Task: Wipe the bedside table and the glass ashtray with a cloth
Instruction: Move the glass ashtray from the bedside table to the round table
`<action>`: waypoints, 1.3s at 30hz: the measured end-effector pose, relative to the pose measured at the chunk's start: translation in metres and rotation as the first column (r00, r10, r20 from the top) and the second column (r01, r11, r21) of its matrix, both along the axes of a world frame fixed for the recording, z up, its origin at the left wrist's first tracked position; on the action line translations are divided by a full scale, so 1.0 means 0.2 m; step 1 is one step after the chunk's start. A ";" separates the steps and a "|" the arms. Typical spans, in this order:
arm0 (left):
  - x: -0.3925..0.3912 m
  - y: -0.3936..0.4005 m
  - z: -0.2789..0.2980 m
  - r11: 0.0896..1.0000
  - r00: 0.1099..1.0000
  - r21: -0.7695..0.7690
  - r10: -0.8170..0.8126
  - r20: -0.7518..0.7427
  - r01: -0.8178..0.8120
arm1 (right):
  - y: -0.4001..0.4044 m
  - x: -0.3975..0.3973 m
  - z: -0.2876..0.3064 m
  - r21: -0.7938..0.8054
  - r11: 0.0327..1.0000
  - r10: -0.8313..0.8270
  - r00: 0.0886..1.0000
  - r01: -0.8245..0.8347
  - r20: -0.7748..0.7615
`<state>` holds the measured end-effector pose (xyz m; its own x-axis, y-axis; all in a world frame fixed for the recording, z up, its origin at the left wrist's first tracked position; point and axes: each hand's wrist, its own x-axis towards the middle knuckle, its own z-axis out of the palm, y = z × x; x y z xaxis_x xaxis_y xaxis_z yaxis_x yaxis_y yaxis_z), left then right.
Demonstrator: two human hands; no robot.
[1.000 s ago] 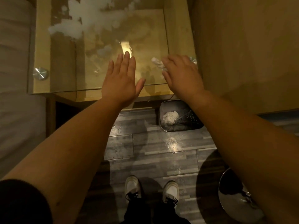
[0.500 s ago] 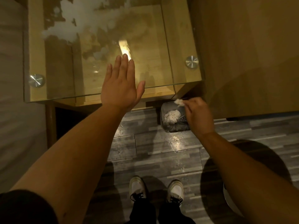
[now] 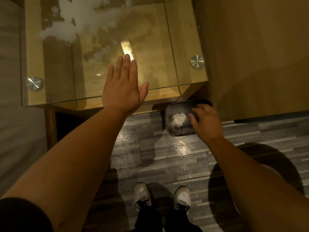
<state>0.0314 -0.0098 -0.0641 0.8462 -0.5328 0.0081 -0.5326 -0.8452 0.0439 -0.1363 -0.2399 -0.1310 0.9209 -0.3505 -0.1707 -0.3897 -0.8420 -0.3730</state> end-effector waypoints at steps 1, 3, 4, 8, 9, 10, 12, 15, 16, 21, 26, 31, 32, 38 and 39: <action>0.00 0.00 0.01 1.000 1.000 0.009 0.002 -0.007 -0.002 | 0.00 0.00 0.04 -0.016 1.000 0.012 0.999 -0.012 0.040; 0.00 0.00 0.03 0.999 0.999 0.039 0.007 -0.044 -0.006 | 0.02 0.02 0.13 -0.050 0.997 0.057 0.989 -0.051 0.135; 0.00 0.00 0.04 0.998 0.998 0.059 0.009 -0.069 -0.005 | 0.03 0.03 0.18 -0.067 0.995 0.084 0.980 -0.072 0.183; 0.00 0.00 0.12 0.989 0.994 0.141 0.050 -0.098 -0.036 | 0.05 0.14 0.41 -0.109 0.982 0.181 0.940 -0.156 0.288; -0.02 0.00 0.15 0.987 0.994 0.145 0.075 -0.082 -0.063 | 0.05 0.17 0.47 -0.129 0.973 0.217 0.939 -0.189 0.266; -0.03 0.01 0.18 0.986 0.993 0.140 0.096 -0.065 -0.086 | 0.05 0.21 0.51 -0.155 0.961 0.260 0.938 -0.228 0.231; -0.08 0.04 0.24 0.986 0.993 0.126 0.113 -0.040 -0.107 | 0.05 0.28 0.60 -0.210 0.932 0.331 0.929 -0.295 0.167; -0.13 0.09 0.36 0.984 0.989 0.115 0.141 -0.045 -0.135 | 0.07 0.38 0.73 -0.278 0.892 0.400 0.909 -0.357 0.117; -0.15 0.12 0.40 0.982 0.987 0.116 0.157 -0.045 -0.151 | 0.08 0.42 0.77 -0.291 0.880 0.418 0.903 -0.375 0.100; -0.20 0.26 0.59 0.966 0.970 0.099 0.241 -0.011 -0.239 | 0.21 0.59 0.96 -0.333 0.829 0.496 0.865 -0.449 0.071; -0.13 0.45 0.68 0.948 0.949 0.065 0.314 -0.014 -0.313 | 0.42 0.78 1.08 -0.341 0.777 0.577 0.815 -0.529 0.049; 0.10 0.62 0.66 0.939 0.940 0.049 0.342 -0.004 -0.342 | 0.65 1.01 1.08 -0.361 0.734 0.624 0.781 -0.575 0.027; 0.16 0.66 0.65 0.938 0.940 0.056 0.342 -0.011 -0.341 | 0.69 1.06 1.07 -0.367 0.731 0.623 0.782 -0.575 0.017; 0.56 0.87 0.60 0.955 0.955 0.050 0.294 -0.033 -0.292 | 0.93 1.38 0.98 -0.326 0.773 0.574 0.819 -0.545 -0.008; 0.62 0.91 0.59 0.958 0.958 0.054 0.285 -0.039 -0.283 | 0.97 1.42 0.97 -0.322 0.780 0.565 0.825 -0.537 -0.010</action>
